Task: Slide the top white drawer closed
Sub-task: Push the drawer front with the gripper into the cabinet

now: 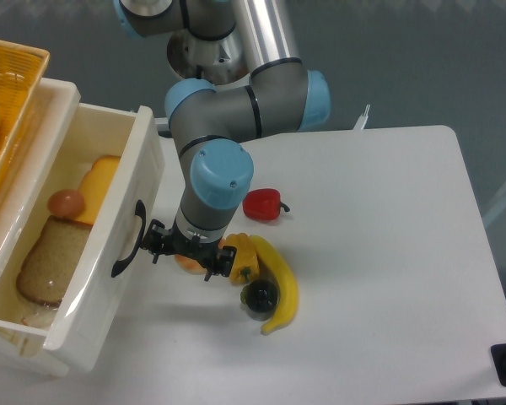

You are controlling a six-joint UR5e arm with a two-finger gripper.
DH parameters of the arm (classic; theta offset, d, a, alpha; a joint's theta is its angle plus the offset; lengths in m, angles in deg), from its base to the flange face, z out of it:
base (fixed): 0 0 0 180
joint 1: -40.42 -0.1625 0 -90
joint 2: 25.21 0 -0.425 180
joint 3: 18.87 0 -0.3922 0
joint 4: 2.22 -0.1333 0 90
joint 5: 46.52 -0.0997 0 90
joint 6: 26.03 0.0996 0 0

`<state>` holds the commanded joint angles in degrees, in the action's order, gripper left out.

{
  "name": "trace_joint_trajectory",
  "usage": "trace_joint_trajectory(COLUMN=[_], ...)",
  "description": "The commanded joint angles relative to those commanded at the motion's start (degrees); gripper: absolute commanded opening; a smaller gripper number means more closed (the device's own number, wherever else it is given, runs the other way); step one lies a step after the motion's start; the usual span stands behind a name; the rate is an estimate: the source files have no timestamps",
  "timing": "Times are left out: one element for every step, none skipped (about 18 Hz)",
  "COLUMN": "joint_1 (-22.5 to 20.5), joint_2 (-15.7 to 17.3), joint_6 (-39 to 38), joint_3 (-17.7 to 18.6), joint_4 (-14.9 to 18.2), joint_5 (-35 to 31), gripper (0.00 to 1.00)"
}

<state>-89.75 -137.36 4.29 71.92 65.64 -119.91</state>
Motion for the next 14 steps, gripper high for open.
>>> trace_joint_trajectory(joint_1=[0.27, 0.36, 0.53, 0.62, 0.71, 1.40, 1.85, 2.02, 2.55, 2.99, 3.25, 3.43, 3.52, 3.61], joint_2=[0.00, 0.00, 0.00, 0.00, 0.00, 0.00, 0.09, 0.35, 0.96, 1.05, 1.14, 1.14, 1.23, 1.23], joint_6=[0.00, 0.00, 0.09, 0.09, 0.09, 0.09, 0.00, 0.00, 0.00, 0.00, 0.00, 0.00, 0.00, 0.00], joint_3=[0.00, 0.00, 0.00, 0.09, 0.09, 0.00, 0.00, 0.09, 0.09, 0.09, 0.09, 0.09, 0.09, 0.09], joint_4=[0.00, 0.00, 0.00, 0.00, 0.00, 0.00, 0.00, 0.00, -0.09, -0.09, -0.09, -0.09, -0.09, -0.09], joint_5=[0.00, 0.00, 0.00, 0.00, 0.09, 0.09, 0.00, 0.00, 0.00, -0.17, -0.18, -0.18, -0.09, -0.09], gripper=[1.00, 1.00, 1.00, 1.00, 1.00, 1.00, 1.00, 1.00, 1.00, 1.00, 1.00, 1.00, 1.00, 1.00])
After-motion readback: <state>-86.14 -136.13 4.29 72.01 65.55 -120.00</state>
